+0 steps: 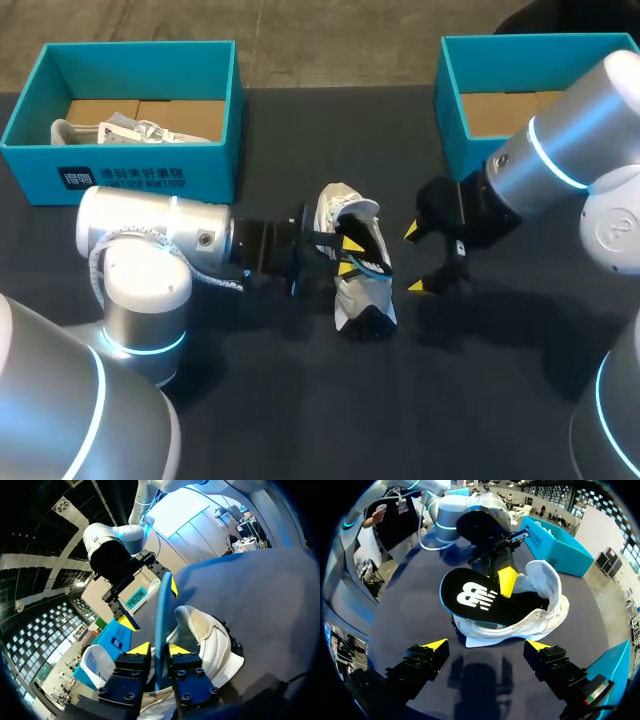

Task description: Take the shoe out of the shoebox, open the shoe tongue, remove and reinsert the insole, then place the shoe into the shoebox

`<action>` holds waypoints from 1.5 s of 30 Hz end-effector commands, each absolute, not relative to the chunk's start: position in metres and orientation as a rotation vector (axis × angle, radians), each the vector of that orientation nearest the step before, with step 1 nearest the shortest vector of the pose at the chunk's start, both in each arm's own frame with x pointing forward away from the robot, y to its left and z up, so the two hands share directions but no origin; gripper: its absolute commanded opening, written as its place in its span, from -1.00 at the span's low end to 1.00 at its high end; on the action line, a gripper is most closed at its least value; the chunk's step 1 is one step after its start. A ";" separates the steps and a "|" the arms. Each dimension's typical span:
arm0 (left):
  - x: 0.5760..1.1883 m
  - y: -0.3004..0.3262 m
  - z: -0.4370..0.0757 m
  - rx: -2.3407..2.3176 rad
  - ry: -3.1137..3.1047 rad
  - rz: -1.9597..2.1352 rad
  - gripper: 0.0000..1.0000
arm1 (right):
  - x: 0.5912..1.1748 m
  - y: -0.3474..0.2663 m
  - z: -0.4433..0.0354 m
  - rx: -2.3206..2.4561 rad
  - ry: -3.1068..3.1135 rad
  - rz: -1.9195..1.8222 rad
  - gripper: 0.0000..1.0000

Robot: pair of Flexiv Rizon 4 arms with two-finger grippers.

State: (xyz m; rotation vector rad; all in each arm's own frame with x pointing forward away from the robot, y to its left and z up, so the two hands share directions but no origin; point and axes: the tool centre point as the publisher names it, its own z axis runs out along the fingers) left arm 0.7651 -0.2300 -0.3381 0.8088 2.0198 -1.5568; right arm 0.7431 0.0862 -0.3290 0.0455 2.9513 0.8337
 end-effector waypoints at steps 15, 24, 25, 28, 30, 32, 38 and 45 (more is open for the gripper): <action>0.750 -0.229 -0.335 0.850 2.026 -1.574 -1.00 | 0.743 0.088 -0.330 0.048 2.950 0.828 1.00; 0.764 -0.231 -0.351 0.978 2.023 -1.437 -1.00 | 0.743 0.088 -0.330 0.048 2.950 0.828 1.00; 0.766 -0.230 -0.351 0.979 2.019 -1.433 -1.00 | 0.743 0.088 -0.330 0.048 2.950 0.828 1.00; 0.770 -0.227 -0.352 0.987 2.016 -1.416 -1.00 | 0.743 0.088 -0.330 0.048 2.950 0.828 1.00; 0.772 -0.225 -0.354 0.985 2.021 -1.407 -1.00 | 0.743 0.088 -0.330 0.048 2.950 0.828 1.00; 0.774 -0.224 -0.355 0.970 2.032 -1.402 -1.00 | 0.743 0.088 -0.330 0.048 2.950 0.828 1.00; 0.769 -0.226 -0.350 0.910 2.017 -1.451 -0.02 | 0.743 0.088 -0.330 0.048 2.950 0.828 1.00; 0.762 -0.224 -0.333 0.878 1.982 -1.471 0.09 | 0.743 0.088 -0.330 0.048 2.950 0.828 1.00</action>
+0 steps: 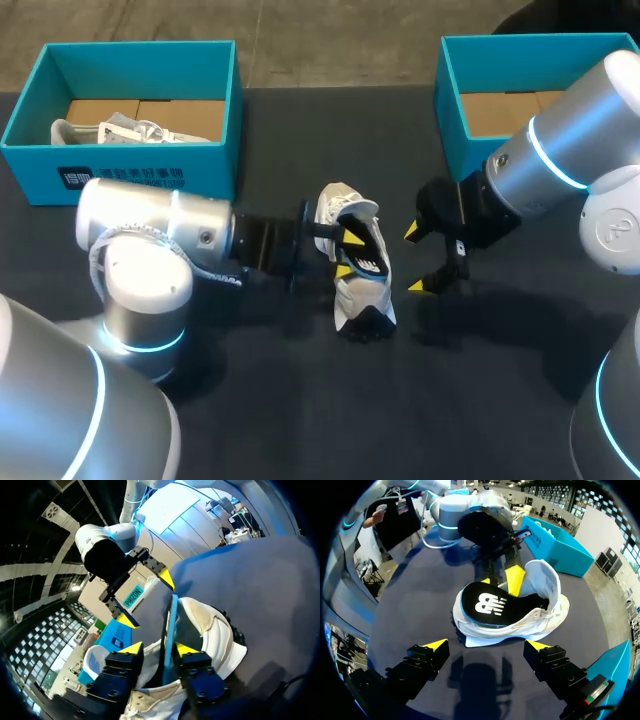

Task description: Take the shoe out of the shoebox, open the shoe tongue, remove and reinsert the insole, then place the shoe into the shoebox

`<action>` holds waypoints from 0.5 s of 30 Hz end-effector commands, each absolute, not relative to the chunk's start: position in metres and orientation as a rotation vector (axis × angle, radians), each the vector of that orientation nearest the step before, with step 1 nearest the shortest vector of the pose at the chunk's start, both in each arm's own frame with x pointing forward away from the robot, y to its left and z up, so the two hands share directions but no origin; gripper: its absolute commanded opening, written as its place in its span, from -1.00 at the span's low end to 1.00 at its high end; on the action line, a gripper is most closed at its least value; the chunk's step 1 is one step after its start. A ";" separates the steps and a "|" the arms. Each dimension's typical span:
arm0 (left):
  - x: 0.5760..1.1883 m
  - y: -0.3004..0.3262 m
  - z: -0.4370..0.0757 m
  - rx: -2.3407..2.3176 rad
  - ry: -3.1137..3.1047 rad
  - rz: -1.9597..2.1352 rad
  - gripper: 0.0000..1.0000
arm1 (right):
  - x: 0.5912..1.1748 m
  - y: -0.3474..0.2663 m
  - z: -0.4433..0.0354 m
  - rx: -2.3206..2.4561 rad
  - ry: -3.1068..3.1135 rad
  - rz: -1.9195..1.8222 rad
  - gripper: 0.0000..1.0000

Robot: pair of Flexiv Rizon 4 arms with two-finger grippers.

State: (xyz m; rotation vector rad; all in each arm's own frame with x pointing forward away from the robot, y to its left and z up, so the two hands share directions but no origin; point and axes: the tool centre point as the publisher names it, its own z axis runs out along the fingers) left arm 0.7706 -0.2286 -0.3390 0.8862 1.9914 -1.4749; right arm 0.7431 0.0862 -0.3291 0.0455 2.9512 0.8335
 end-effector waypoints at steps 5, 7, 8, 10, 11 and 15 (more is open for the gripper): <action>0.757 -0.223 -0.328 0.887 1.975 -1.467 -0.07 | 0.743 0.088 -0.330 0.048 2.950 0.828 1.00; 0.755 -0.225 -0.327 0.893 1.976 -1.471 -0.22 | 0.743 0.088 -0.330 0.048 2.950 0.828 1.00; 0.754 -0.226 -0.327 0.897 1.976 -1.475 -0.34 | 0.743 0.088 -0.330 0.048 2.950 0.828 1.00; 0.754 -0.228 -0.330 0.900 1.982 -1.483 -0.81 | 0.743 0.088 -0.330 0.048 2.950 0.828 1.00; 0.754 -0.228 -0.332 0.898 1.986 -1.488 -1.00 | 0.743 0.088 -0.330 0.048 2.950 0.828 1.00; 0.758 -0.231 -0.340 0.904 2.001 -1.495 -1.00 | 0.743 0.088 -0.330 0.048 2.950 0.828 1.00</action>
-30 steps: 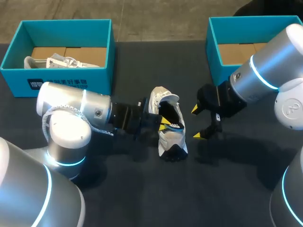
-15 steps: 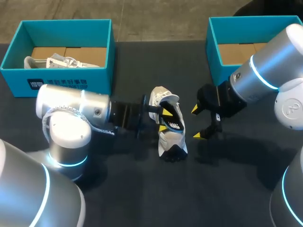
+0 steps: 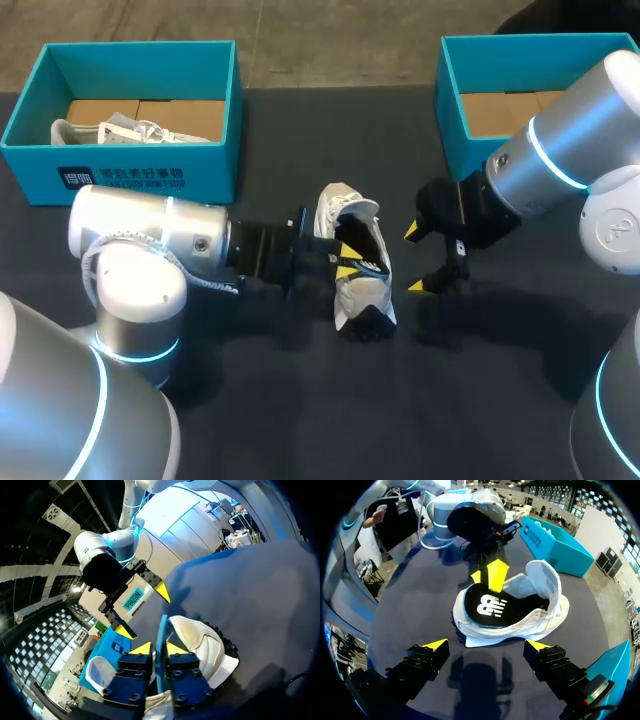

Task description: Take the shoe out of the shoebox, open the shoe tongue, remove and reinsert the insole, then place the shoe into the shoebox

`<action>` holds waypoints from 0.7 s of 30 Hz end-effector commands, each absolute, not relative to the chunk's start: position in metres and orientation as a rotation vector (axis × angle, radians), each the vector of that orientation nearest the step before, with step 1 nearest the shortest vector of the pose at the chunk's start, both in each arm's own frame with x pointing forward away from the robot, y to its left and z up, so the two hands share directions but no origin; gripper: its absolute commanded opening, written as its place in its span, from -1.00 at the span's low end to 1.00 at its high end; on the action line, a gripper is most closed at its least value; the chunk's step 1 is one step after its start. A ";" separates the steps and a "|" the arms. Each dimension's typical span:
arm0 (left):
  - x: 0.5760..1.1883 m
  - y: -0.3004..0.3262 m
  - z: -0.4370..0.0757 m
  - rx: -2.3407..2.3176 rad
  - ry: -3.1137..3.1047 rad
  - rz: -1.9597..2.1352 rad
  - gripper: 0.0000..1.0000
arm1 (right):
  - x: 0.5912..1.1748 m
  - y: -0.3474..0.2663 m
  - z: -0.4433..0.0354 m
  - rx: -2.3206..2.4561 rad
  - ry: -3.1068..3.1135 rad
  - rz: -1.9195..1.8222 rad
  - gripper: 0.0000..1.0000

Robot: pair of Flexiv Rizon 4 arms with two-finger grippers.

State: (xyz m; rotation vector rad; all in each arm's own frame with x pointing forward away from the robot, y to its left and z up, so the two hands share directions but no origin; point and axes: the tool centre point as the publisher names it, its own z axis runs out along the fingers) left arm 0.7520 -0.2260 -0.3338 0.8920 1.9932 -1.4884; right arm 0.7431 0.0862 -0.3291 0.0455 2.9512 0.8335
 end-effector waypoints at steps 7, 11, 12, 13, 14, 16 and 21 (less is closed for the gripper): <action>0.768 -0.229 -0.349 0.936 2.002 -1.479 -1.00 | 0.743 0.088 -0.330 0.048 2.950 0.828 1.00; 0.773 -0.228 -0.353 0.952 2.015 -1.460 -1.00 | 0.743 0.088 -0.330 0.048 2.950 0.828 1.00; 0.774 -0.228 -0.353 0.952 2.018 -1.455 -1.00 | 0.743 0.088 -0.330 0.048 2.950 0.828 1.00; 0.774 -0.228 -0.353 0.952 2.019 -1.454 -1.00 | 0.743 0.088 -0.330 0.048 2.950 0.828 1.00; 0.775 -0.227 -0.353 0.950 2.021 -1.454 -1.00 | 0.743 0.088 -0.330 0.048 2.950 0.828 1.00; 0.774 -0.227 -0.354 0.949 2.025 -1.453 -1.00 | 0.743 0.088 -0.330 0.048 2.950 0.828 1.00; 0.769 -0.224 -0.349 0.925 2.015 -1.459 -0.24 | 0.743 0.088 -0.330 0.048 2.950 0.828 1.00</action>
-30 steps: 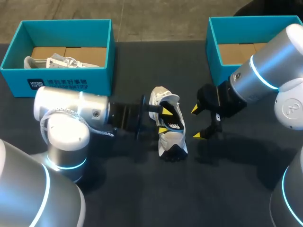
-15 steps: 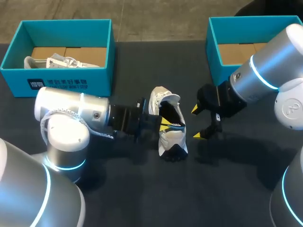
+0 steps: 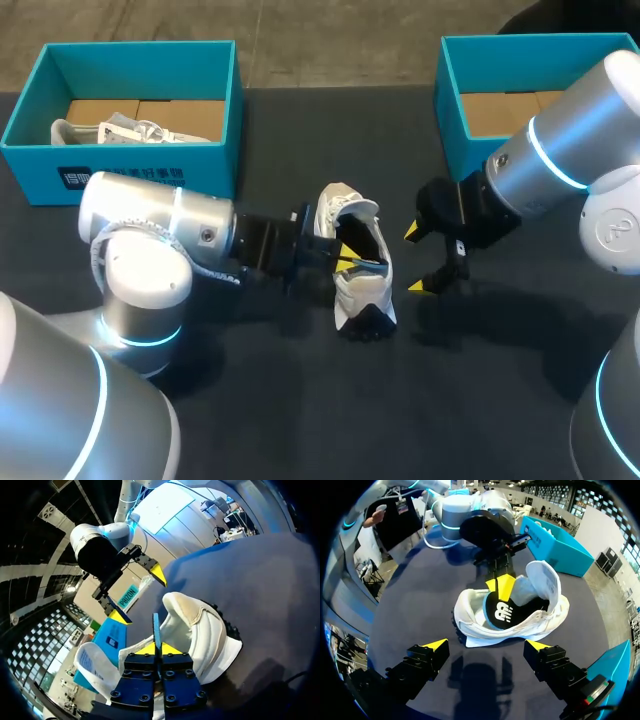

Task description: Take the shoe out of the shoebox, open the shoe tongue, remove and reinsert the insole, then place the shoe into the shoebox

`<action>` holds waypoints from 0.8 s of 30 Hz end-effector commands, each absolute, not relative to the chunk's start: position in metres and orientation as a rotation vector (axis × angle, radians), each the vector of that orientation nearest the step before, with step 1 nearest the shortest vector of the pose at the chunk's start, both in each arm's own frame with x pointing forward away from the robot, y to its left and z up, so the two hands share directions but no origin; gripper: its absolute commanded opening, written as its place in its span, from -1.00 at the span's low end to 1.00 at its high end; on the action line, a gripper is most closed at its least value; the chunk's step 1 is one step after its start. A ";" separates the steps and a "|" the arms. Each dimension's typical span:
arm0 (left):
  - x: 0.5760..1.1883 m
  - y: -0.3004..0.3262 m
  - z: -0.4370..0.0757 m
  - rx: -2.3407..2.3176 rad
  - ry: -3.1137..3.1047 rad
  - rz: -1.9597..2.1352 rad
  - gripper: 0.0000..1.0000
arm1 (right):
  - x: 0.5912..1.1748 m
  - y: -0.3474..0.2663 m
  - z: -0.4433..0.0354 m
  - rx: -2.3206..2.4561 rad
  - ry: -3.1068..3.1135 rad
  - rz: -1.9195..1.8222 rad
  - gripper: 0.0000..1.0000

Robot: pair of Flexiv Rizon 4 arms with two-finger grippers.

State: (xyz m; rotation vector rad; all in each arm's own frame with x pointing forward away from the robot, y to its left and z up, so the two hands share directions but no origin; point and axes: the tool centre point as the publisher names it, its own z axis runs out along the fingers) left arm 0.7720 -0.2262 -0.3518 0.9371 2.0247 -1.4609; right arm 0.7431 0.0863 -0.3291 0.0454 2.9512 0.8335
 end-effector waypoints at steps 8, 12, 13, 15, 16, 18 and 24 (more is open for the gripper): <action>0.765 -0.218 -0.328 0.903 1.965 -1.452 -0.26 | 0.743 0.088 -0.330 0.048 2.950 0.828 1.00; 0.761 -0.221 -0.325 0.917 1.956 -1.462 -0.28 | 0.743 0.088 -0.330 0.048 2.950 0.828 1.00; 0.759 -0.222 -0.325 0.918 1.956 -1.468 -0.30 | 0.743 0.088 -0.330 0.048 2.950 0.828 1.00; 0.758 -0.224 -0.328 0.909 1.960 -1.492 -0.54 | 0.743 0.088 -0.330 0.048 2.950 0.828 1.00; 0.758 -0.226 -0.330 0.902 1.963 -1.509 -0.58 | 0.743 0.088 -0.330 0.048 2.950 0.828 1.00; 0.758 -0.228 -0.335 0.921 1.986 -1.501 -0.81 | 0.743 0.088 -0.330 0.048 2.950 0.828 1.00; 0.760 -0.229 -0.344 0.954 2.026 -1.488 -1.00 | 0.743 0.088 -0.330 0.048 2.950 0.828 1.00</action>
